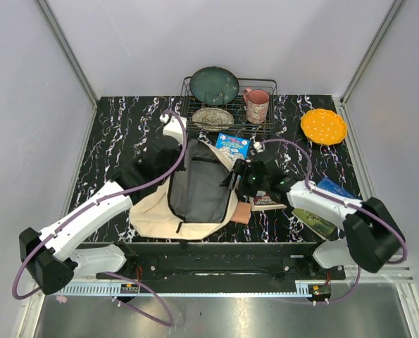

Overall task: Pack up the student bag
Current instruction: Adjust the student bag at the center of the board.

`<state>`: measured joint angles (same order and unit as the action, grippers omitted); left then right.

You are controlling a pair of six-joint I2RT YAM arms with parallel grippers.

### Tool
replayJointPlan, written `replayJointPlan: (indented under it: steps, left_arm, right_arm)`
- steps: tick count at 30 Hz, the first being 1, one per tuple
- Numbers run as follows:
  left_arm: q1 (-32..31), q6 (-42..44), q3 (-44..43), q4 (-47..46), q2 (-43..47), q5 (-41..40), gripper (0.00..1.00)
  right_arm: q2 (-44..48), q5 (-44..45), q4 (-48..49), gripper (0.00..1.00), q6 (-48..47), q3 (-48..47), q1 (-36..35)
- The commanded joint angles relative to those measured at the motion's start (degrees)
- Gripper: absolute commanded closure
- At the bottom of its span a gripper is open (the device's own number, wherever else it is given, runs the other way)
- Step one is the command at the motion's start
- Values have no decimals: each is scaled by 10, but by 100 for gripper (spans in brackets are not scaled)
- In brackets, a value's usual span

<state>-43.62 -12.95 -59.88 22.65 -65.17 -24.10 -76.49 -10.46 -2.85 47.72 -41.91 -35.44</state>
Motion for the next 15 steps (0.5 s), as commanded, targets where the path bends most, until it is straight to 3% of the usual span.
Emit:
replayJointPlan:
  steps: [1,4,5,7,11,15]
  left_arm:
    - [29,51,-83,-3,13,-17,100]
    - [49,76,-120,12,-6,0,100]
    - [56,84,-132,17,-14,4,100]
    - [84,91,-168,29,-42,40,100]
    - [97,115,-250,65,-87,68,100]
    - [97,120,-256,83,-101,101,100]
  right_arm:
    - [-64,4,23,43,43,-60,-63]
    - [-130,16,46,66,57,-118,-81]
    - [-143,19,41,82,61,-145,-83]
    - [-168,36,43,100,79,-159,-91]
    - [-174,53,72,100,114,-150,-110]
    - [-190,12,122,96,125,-134,-133]
